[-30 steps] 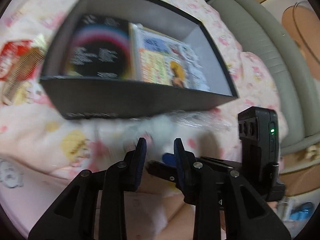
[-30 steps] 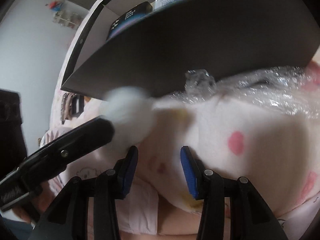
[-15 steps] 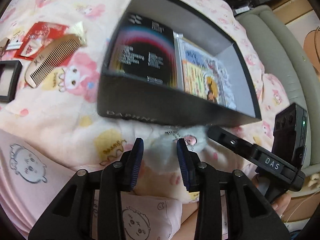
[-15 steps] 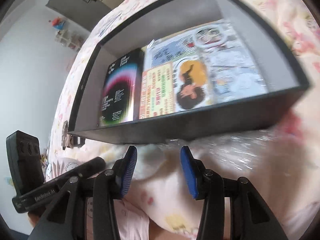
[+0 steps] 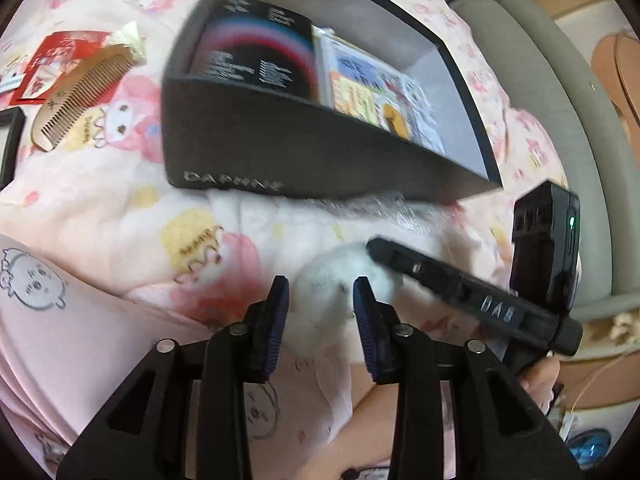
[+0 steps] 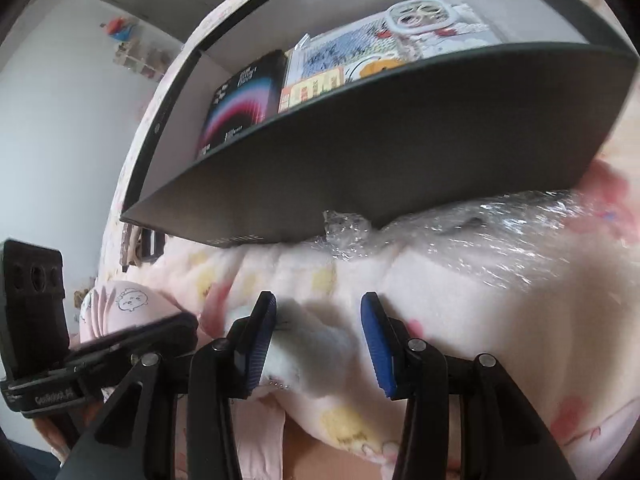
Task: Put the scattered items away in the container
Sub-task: 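Lift the plush with the right tool and carry it toward the black box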
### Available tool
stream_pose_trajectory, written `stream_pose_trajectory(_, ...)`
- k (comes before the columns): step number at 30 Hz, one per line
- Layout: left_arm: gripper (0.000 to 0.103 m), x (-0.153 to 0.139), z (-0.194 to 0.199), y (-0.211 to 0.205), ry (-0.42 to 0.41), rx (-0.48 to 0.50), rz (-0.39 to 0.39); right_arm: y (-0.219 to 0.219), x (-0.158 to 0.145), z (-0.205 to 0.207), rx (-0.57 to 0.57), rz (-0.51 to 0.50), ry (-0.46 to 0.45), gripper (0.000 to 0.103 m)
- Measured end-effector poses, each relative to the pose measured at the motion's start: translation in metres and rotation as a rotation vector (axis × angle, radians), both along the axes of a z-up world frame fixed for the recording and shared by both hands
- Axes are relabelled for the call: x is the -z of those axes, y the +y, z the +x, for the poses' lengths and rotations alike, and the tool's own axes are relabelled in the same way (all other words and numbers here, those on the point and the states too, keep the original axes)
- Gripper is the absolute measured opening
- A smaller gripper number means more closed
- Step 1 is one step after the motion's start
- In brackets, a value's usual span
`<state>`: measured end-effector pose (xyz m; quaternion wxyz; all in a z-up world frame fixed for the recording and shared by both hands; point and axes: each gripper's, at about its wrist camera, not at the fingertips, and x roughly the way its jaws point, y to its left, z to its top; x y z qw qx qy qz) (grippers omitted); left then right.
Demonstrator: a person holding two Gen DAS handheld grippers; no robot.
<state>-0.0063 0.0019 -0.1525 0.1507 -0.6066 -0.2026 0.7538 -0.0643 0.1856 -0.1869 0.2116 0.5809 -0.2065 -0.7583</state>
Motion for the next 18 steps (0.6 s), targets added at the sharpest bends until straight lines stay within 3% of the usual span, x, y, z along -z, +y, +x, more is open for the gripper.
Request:
stream_pose_trajectory(4,0.041,0.008,-0.006,0.015,-0.012,0.067,-0.069,0.009,-0.011,0.010,0.005,-0.021,0.063,0.041)
stream_pose_trajectory(5,0.036,0.011,-0.007,0.017,-0.012,0.059,-0.086,0.007,-0.010,0.010,-0.009,-0.026,0.060,0.041)
stream_pose_trajectory(6,0.017,0.014,-0.009,0.020,-0.011,0.056,-0.103,0.006,-0.007,0.010,-0.020,-0.028,0.047,0.041)
stream_pose_trajectory(7,0.011,0.017,-0.011,0.021,-0.008,0.054,-0.106,0.004,-0.005,0.010,-0.032,-0.024,0.032,0.041)
stream_pose_trajectory(14,0.011,0.009,-0.021,0.014,0.048,0.015,-0.131,-0.007,0.003,0.014,-0.094,0.024,-0.002,0.041)
stream_pose_trajectory(16,0.027,0.011,-0.021,0.011,0.009,0.040,-0.108,-0.005,0.003,0.015,-0.084,0.012,0.011,0.041)
stream_pose_trajectory(18,0.031,0.015,-0.017,0.013,-0.030,0.080,-0.118,-0.001,-0.002,0.013,-0.052,-0.017,0.048,0.041)
